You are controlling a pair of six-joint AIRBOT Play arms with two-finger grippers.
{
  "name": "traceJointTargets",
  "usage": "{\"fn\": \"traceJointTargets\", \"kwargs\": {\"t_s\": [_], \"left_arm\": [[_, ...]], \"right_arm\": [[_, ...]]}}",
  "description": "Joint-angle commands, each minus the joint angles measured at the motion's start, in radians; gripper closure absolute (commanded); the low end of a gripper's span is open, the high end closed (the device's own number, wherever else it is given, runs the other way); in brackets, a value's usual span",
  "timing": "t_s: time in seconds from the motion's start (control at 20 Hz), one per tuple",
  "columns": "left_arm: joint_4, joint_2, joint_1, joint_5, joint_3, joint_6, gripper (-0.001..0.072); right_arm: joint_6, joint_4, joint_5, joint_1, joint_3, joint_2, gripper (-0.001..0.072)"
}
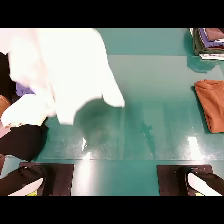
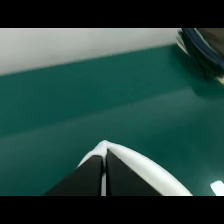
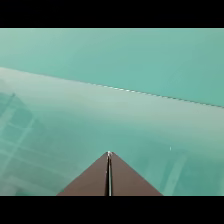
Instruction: Fold the shirts.
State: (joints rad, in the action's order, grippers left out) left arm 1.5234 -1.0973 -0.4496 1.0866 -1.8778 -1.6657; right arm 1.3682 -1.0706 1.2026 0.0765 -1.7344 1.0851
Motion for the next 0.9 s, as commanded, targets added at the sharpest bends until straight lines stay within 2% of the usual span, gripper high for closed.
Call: {"fn": "traceJointTargets", "kwargs": {"t_s": [0.0, 0.15, 0.25, 0.3, 0.35, 0.4, 0.45, 0.6, 0.75, 0.85], "left_arm": [[0.034, 0.014, -0.184, 0.006, 0.274, -0.145, 0.0684], [-0.039, 0.014, -0.324, -0.169, 0.587, -0.249, 0.0683], [-0.146, 0.011, -0.388, -0.241, 0.744, -0.245, 0.0681], [-0.179, 0.010, -0.406, -0.239, 0.792, -0.240, 0.0571], [-0.191, 0.011, -0.413, -0.230, 0.824, -0.234, 0.0207], [-0.180, 0.011, -0.411, -0.203, 0.831, -0.228, 0.0011], [-0.152, 0.011, -0.394, -0.172, 0.822, -0.186, 0.0063], [-0.135, 0.011, -0.244, -0.105, 0.754, -0.076, 0.0063], [-0.161, 0.010, -0.005, -0.083, 0.728, -0.016, 0.0063], [-0.186, -0.005, 0.142, -0.020, 0.740, 0.050, 0.0064]], "right_arm": [[-0.001, -0.003, 0.047, 0.000, -0.017, 0.000, 0.0691], [-0.001, -0.003, 0.081, 0.000, -0.017, 0.000, 0.0691], [-0.001, -0.003, 0.082, 0.000, -0.017, 0.000, 0.0691], [-0.001, -0.003, 0.082, 0.000, -0.017, 0.000, 0.0691], [-0.001, -0.003, 0.082, 0.000, -0.017, 0.000, 0.0691], [-0.001, -0.003, 0.082, 0.000, -0.017, 0.000, 0.0691], [-0.001, -0.003, 0.082, 0.000, -0.017, 0.000, 0.0691], [-0.001, -0.002, 0.085, 0.001, -0.017, 0.000, 0.0691], [0.000, -0.002, 0.103, 0.000, -0.017, 0.000, 0.0691], [0.000, -0.003, 0.113, 0.000, -0.016, 0.000, 0.0691]]}}
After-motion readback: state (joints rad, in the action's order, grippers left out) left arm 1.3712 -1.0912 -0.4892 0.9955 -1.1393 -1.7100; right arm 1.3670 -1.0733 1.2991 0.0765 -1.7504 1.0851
